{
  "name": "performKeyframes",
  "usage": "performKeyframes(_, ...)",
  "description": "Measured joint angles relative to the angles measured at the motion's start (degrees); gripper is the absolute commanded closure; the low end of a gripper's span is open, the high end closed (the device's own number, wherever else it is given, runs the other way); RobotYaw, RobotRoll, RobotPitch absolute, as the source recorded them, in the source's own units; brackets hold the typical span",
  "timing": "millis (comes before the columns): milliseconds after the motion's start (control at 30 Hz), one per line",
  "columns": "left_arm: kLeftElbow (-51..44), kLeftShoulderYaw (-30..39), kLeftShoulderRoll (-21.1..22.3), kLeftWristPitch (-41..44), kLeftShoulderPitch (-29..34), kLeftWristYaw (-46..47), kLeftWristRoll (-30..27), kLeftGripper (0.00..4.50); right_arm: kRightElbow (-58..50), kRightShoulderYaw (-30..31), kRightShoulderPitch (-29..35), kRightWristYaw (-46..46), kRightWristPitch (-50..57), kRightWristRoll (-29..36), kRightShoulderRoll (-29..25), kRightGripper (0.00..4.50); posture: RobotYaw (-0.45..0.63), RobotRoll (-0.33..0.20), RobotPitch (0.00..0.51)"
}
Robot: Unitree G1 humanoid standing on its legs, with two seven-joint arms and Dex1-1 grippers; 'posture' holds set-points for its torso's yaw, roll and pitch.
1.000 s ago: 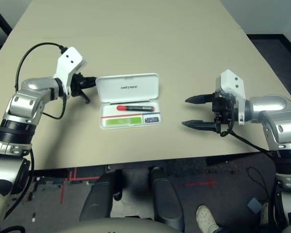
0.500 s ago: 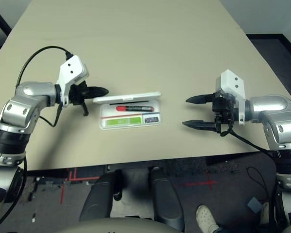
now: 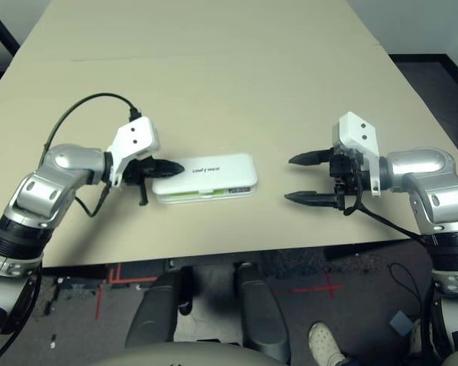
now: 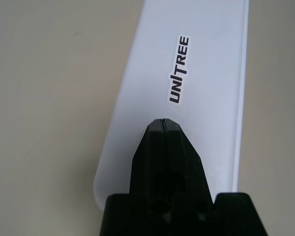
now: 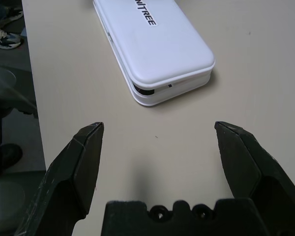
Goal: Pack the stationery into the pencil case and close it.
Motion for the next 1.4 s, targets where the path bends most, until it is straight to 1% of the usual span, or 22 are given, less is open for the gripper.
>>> performKeyframes(233,-0.52,-1.01,-0.13,-1.05,0.31,-0.02,0.73,4.46,0.00,0.16,-0.01,0.03,-0.09,-0.43,0.03,0.00,-0.04,0.000,0.212)
performKeyframes(500,-2.15,-3.07,1.46,-3.06,1.60,-1.24,1.98,4.46,0.02,1.86,-0.23,-0.01,-0.77,-1.14,0.59,0.00,-0.03,0.000,0.209)
performKeyframes(733,-2.09,-2.43,1.06,-3.80,2.35,-0.86,2.30,4.46,0.42,2.21,-0.82,-0.27,-1.52,-1.64,1.04,0.00,-0.03,0.000,0.208)
performKeyframes(833,-1.56,-0.70,-0.81,-3.73,2.91,0.53,1.54,3.90,1.32,2.21,-1.58,-1.00,-2.17,-1.70,2.04,0.00,-0.02,0.000,0.206)
performKeyframes(933,-0.36,3.31,-2.45,-3.55,3.89,2.50,-0.71,2.77,2.85,2.20,-2.29,-2.70,-3.71,-2.30,3.54,0.00,-0.02,0.000,0.205)
performKeyframes(1033,-0.42,10.33,-3.78,-4.60,5.22,4.86,-4.53,1.58,5.09,1.40,-4.38,-6.47,-4.86,-2.22,7.14,0.00,-0.01,0.000,0.204)
performKeyframes(1067,-0.40,13.69,-4.77,-5.64,6.02,6.32,-5.82,1.14,6.26,0.18,-5.36,-8.79,-5.50,-2.15,9.04,0.00,-0.01,0.000,0.204)
performKeyframes(1100,-0.34,16.23,-5.46,-6.37,6.53,7.70,-6.81,0.82,7.33,-0.68,-6.18,-10.92,-6.04,-2.16,10.16,0.00,-0.01,0.000,0.204)
performKeyframes(1133,-0.02,18.89,-6.00,-7.01,6.91,9.21,-7.76,0.36,8.52,-1.75,-7.00,-13.27,-6.70,-2.16,11.30,0.00,0.00,0.000,0.205)
performKeyframes(1167,0.37,21.52,-6.33,-7.38,7.12,10.83,-8.68,0.04,9.77,-3.08,-7.70,-15.92,-7.55,-2.19,12.41,0.00,0.00,0.000,0.205)
performKeyframes(1233,2.33,26.18,-6.53,-9.35,7.29,13.62,-9.72,0.04,12.21,-5.35,-8.71,-21.01,-9.37,-2.36,14.63,0.00,0.00,0.000,0.205)
performKeyframes(1300,6.26,31.48,-7.37,-12.39,7.42,17.46,-10.14,0.04,14.63,-6.93,-9.19,-25.64,-11.74,-2.91,16.70,0.00,0.01,0.000,0.203)
performKeyframes(1400,13.20,37.46,-7.19,-17.54,8.82,21.26,-10.17,0.04,20.49,-8.30,-10.52,-33.71,-16.53,-5.15,19.06,0.00,0.01,0.000,0.201)
